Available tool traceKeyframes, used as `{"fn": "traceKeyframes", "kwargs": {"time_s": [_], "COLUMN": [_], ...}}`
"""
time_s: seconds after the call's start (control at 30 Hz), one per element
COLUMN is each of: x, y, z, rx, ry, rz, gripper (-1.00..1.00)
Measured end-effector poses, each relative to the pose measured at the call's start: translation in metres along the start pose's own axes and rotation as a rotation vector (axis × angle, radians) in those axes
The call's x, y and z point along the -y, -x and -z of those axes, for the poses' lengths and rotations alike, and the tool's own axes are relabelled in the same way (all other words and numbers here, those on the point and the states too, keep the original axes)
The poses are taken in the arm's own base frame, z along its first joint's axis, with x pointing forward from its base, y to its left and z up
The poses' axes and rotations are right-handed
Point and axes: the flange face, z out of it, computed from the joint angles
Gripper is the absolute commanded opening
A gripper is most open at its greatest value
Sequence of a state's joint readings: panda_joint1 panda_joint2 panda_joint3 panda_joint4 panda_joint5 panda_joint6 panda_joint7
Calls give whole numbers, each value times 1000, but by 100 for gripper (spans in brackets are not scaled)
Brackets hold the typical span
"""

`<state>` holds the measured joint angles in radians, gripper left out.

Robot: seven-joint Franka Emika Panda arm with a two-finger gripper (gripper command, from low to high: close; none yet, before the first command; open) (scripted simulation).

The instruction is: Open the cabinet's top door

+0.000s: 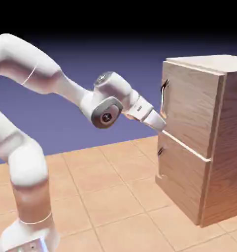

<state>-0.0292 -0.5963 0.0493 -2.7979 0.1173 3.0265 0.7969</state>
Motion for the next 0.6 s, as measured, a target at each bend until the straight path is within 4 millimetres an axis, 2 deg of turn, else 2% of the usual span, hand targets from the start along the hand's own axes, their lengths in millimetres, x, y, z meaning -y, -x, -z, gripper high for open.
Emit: {"fn": "traceKeyframes", "kwargs": {"time_s": [0.3,0.6], "x": [11,21], "y": [-22,-27], "z": [36,66], "rx": [-52,-57], "ry": [-84,-202], "rz": [-495,-963], "gripper": [0,0]}}
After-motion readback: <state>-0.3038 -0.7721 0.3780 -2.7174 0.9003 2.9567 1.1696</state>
